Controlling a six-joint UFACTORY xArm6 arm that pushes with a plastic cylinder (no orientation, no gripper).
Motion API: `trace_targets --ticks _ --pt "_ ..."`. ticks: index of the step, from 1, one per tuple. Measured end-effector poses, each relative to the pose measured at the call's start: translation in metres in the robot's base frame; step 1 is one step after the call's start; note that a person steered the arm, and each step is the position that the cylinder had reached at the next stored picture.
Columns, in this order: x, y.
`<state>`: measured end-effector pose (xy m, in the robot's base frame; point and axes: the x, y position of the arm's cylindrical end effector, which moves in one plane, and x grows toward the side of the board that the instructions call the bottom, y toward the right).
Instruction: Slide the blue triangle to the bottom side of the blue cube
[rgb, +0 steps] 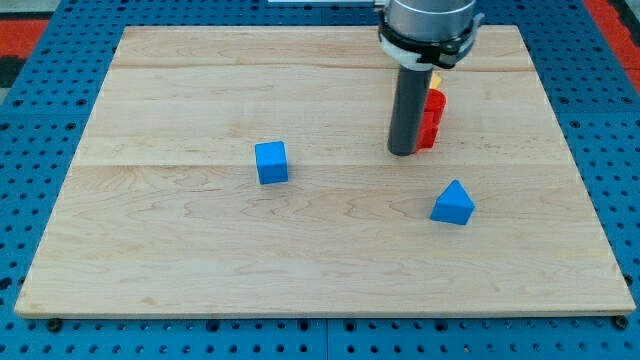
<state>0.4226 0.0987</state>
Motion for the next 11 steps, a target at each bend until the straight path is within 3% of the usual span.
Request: trace_targets --ticks 2,4,5,6,7,8,11 --pt "0.005 0.013" --pt "0.06 0.021" --pt "0.081 0.103" --pt "0.097 0.136" --pt "0.128 0.084" --pt "0.112 0.04" --pt "0.09 0.036"
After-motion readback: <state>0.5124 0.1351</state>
